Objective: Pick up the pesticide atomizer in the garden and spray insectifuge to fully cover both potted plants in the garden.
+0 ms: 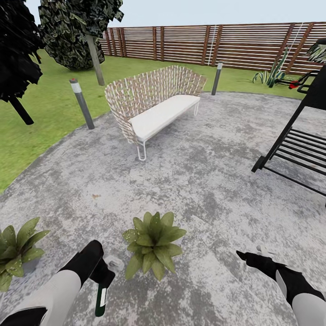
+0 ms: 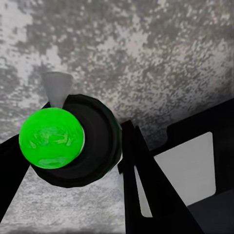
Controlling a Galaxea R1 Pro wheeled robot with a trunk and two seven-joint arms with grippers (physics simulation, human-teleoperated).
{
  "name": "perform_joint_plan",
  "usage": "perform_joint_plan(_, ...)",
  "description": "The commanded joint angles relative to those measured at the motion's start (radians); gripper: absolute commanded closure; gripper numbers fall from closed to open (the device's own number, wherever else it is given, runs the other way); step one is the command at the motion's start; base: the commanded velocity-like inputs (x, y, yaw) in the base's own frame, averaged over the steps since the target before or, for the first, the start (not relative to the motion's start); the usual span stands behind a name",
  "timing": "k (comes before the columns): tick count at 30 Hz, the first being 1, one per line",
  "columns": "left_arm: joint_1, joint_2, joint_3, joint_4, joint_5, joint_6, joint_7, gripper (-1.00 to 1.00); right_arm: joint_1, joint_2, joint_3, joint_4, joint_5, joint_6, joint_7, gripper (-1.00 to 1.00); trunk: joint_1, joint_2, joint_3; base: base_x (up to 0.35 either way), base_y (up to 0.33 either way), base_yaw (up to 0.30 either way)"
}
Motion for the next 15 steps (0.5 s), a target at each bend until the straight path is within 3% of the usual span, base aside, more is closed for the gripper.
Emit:
perform_joint_plan(1,0.000,-0.001,0.007,-0.001,-0.011,0.003,-0.010,1.00,-0.001,0.001,-0.008,-0.002,0.005,0.006,0.008,-1.00,0.000,0.000,-0.001,-0.002,-0.001,0.001)
perform_joint_plan(5,0.000,-0.001,0.007,0.000,-0.011,0.003,-0.010,1.00,-0.001,0.001,-0.008,-0.002,0.005,0.006,0.008,-1.00,0.000,0.000,-0.001,0.000,0.000,0.000)
perform_joint_plan(15,0.000,-0.001,0.007,0.000,-0.012,0.003,-0.010,1.00,-0.001,0.001,-0.008,-0.002,0.005,0.006,0.008,-1.00,-0.038,0.070,0.031,0.000,0.000,0.000)
